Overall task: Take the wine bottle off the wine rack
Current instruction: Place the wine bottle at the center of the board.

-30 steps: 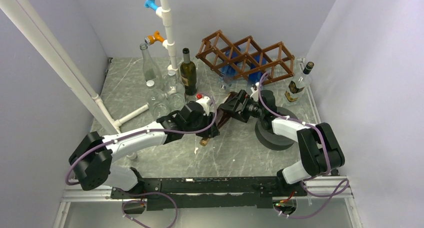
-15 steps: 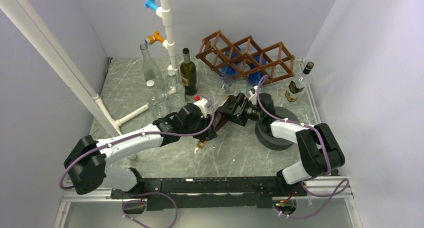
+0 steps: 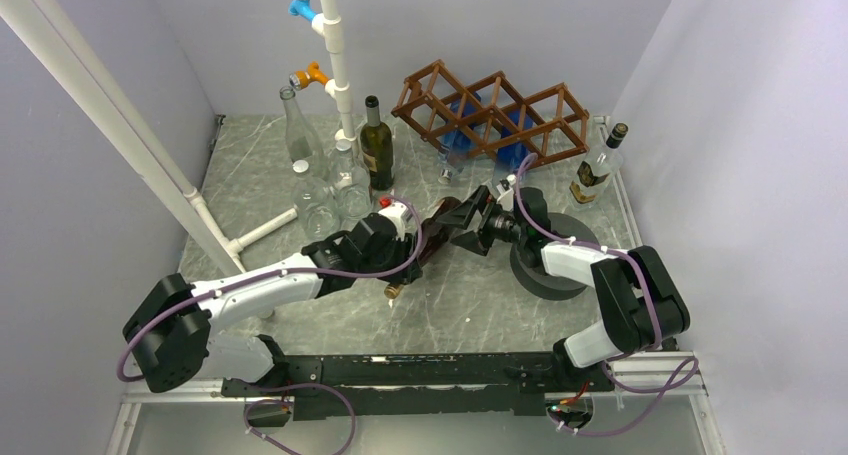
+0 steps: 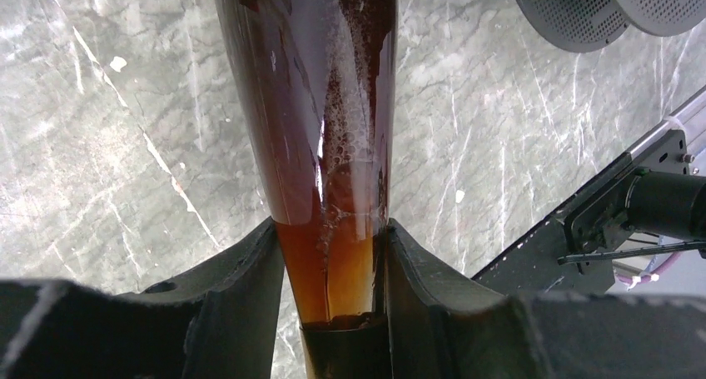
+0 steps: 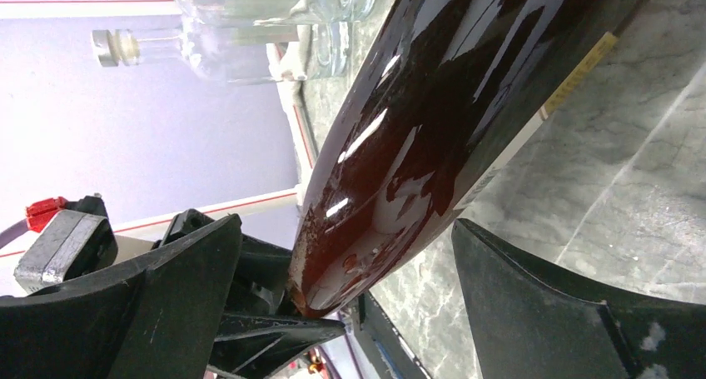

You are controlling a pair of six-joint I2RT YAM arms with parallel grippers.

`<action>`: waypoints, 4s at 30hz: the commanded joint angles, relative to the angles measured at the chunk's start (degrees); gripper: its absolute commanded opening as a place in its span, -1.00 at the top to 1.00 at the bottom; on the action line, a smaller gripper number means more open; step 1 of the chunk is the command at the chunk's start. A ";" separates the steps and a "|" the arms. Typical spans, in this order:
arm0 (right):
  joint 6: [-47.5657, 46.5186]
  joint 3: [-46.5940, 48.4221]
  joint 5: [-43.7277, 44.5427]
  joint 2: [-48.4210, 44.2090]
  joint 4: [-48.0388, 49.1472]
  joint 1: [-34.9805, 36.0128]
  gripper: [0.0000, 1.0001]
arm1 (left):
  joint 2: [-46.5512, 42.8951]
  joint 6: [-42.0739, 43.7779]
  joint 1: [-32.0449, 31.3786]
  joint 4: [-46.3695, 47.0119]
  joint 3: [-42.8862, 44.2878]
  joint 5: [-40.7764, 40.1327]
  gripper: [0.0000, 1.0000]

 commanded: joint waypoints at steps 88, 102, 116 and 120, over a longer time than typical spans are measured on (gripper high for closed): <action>-123.75 20.40 -11.15 -6.39 -47.08 20.44 -0.50 | 2.80 -7.69 6.08 -14.27 27.31 30.27 1.00; -124.33 20.50 -10.59 -6.44 -47.48 19.02 0.78 | -0.19 -9.09 7.34 -12.25 24.15 32.49 0.09; -122.99 21.32 -15.59 -7.67 -49.62 16.21 0.90 | -5.23 -8.51 9.88 -6.61 19.45 34.88 -0.70; -122.40 21.69 -18.13 -8.72 -50.46 14.29 0.93 | -9.50 -5.14 10.27 -5.28 18.30 30.60 -0.82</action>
